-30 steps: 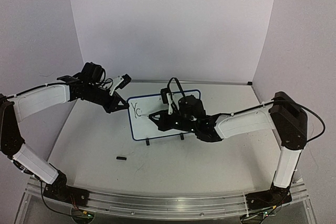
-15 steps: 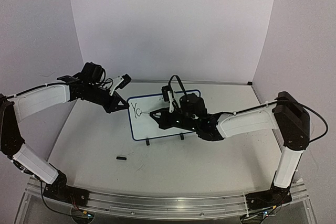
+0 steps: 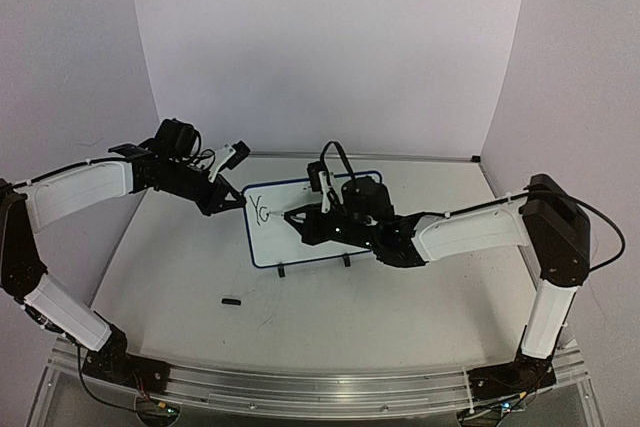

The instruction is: Write a sentence on the whiteboard

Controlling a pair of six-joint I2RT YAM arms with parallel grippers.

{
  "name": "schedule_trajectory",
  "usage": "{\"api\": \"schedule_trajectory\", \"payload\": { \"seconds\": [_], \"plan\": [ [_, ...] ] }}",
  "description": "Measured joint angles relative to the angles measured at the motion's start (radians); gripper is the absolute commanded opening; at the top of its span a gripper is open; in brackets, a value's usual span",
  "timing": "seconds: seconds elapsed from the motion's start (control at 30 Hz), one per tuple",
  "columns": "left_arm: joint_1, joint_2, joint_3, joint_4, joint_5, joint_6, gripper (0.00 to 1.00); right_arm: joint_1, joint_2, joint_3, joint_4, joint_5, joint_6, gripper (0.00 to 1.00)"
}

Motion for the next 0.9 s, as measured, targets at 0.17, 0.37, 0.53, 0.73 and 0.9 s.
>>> {"api": "schedule_trajectory", "payload": {
  "seconds": [0.17,0.37,0.53,0.73,0.9],
  "plan": [
    [0.0,0.0,0.0,0.0,-0.001,0.0,0.0,0.0,0.0,0.0,0.0,-0.001,0.0,0.0],
    [0.0,0.0,0.0,0.0,0.0,0.0,0.0,0.0,0.0,0.0,0.003,-0.005,0.0,0.0],
    [0.0,0.0,0.0,0.0,0.0,0.0,0.0,-0.001,-0.002,0.0,0.013,-0.007,0.001,0.0],
    [-0.001,0.0,0.0,0.0,0.0,0.0,0.0,-0.003,-0.005,0.0,0.028,-0.008,0.001,0.0],
    [-0.001,0.0,0.0,0.0,0.0,0.0,0.0,-0.003,-0.005,0.0,0.035,-0.011,0.001,0.0]
  ]
}}
